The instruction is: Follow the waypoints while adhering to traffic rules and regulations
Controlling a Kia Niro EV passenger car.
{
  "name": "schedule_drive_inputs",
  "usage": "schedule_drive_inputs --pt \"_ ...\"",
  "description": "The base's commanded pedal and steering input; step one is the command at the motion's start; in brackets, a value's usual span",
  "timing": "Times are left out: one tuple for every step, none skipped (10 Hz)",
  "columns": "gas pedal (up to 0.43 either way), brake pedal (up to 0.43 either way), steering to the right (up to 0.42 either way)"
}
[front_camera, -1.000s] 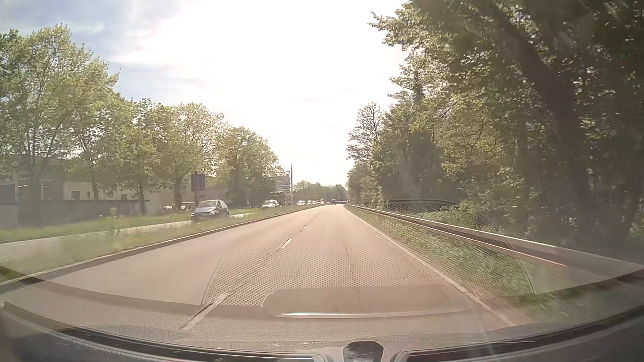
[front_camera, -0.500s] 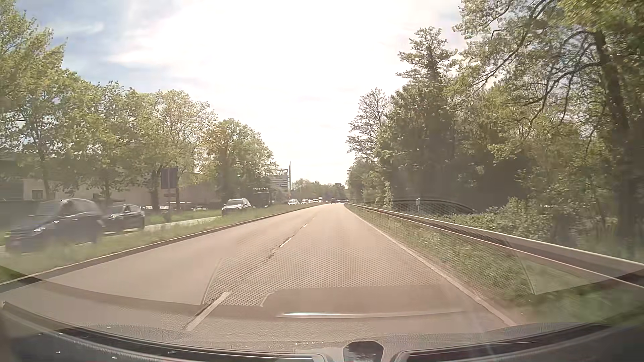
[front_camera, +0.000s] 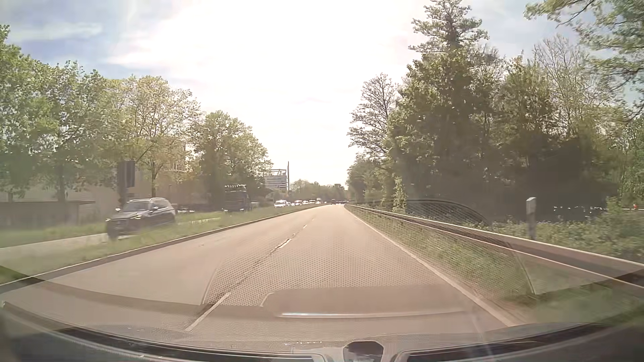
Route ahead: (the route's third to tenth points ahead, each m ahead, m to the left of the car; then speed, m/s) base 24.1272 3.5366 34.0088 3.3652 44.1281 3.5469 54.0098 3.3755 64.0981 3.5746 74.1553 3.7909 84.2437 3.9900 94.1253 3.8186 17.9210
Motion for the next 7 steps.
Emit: schedule_drive_inputs --pt "0.087 0.0 0.0" --pt "0.087 0.0 0.0" --pt "0.087 0.0 0.0" --pt "0.087 0.0 0.0" --pt "0.087 0.0 0.0" --pt "0.087 0.0 0.0" --pt "0.087 0.0 0.0"
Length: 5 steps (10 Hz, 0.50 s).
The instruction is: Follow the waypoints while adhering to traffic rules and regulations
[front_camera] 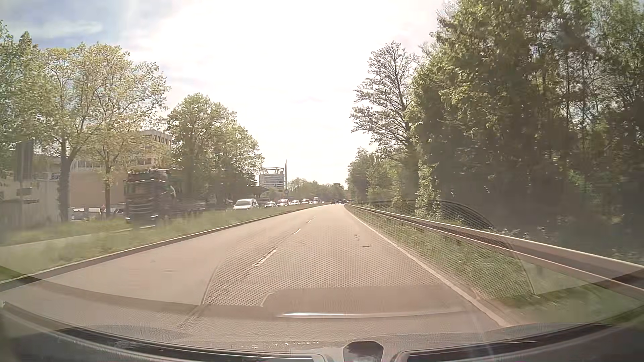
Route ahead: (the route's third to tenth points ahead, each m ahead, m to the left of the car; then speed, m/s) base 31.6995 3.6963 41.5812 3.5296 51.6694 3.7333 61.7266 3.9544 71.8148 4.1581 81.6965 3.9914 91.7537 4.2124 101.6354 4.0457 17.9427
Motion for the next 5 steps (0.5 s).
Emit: schedule_drive_inputs --pt "0.087 0.0 0.0" --pt "0.087 0.0 0.0" --pt "0.087 0.0 0.0" --pt "0.087 0.0 0.0" --pt "0.087 0.0 0.0"
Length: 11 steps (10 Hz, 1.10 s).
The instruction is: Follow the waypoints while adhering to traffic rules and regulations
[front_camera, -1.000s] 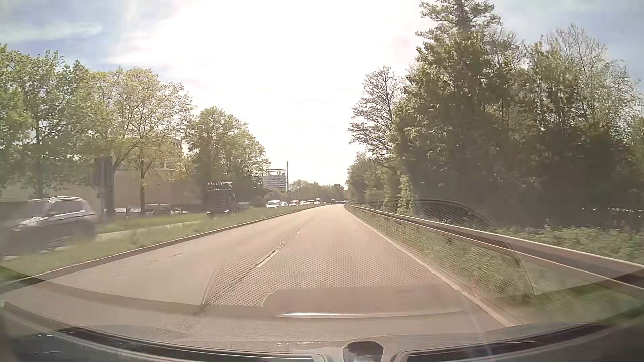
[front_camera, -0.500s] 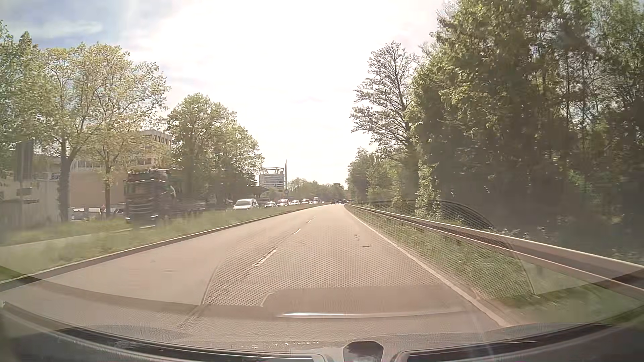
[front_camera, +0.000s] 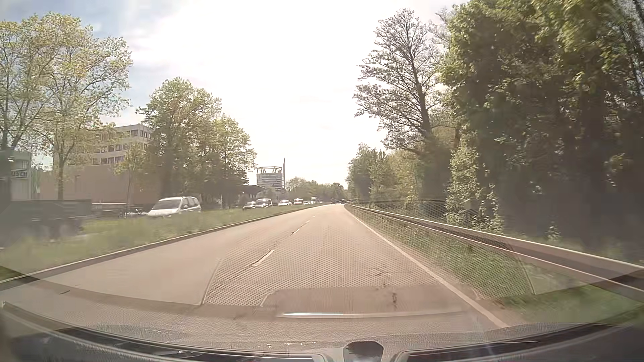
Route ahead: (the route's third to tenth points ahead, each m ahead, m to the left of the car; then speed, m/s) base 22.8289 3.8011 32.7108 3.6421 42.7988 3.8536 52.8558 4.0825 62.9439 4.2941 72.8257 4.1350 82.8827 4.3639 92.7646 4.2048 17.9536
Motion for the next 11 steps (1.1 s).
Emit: schedule_drive_inputs --pt "0.087 0.0 0.0" --pt "0.087 0.0 0.0" --pt "0.087 0.0 0.0" --pt "0.087 0.0 0.0" --pt "0.087 0.0 0.0" --pt "0.087 0.0 0.0" --pt "0.087 0.0 0.0" --pt "0.087 0.0 0.0" --pt "0.087 0.0 0.0" --pt "0.087 0.0 0.0" --pt "0.087 0.0 0.0"
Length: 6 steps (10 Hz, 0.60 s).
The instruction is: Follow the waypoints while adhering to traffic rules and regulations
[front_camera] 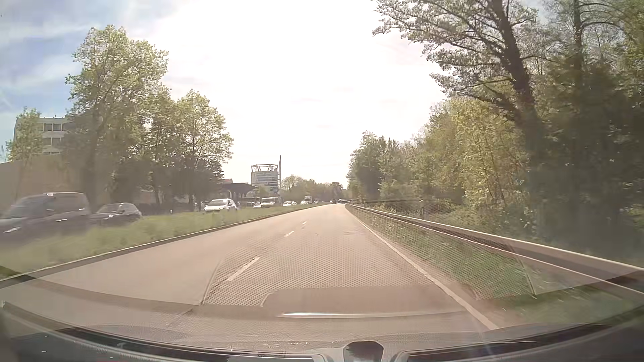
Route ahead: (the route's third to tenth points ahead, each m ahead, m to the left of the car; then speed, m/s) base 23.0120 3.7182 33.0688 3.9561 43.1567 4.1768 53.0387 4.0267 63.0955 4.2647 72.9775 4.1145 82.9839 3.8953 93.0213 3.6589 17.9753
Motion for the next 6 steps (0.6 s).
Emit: schedule_drive_inputs --pt "0.087 0.0 0.0" --pt "0.087 0.0 0.0" --pt "0.087 0.0 0.0" --pt "0.087 0.0 0.0" --pt "0.087 0.0 0.0" --pt "0.087 0.0 0.0"
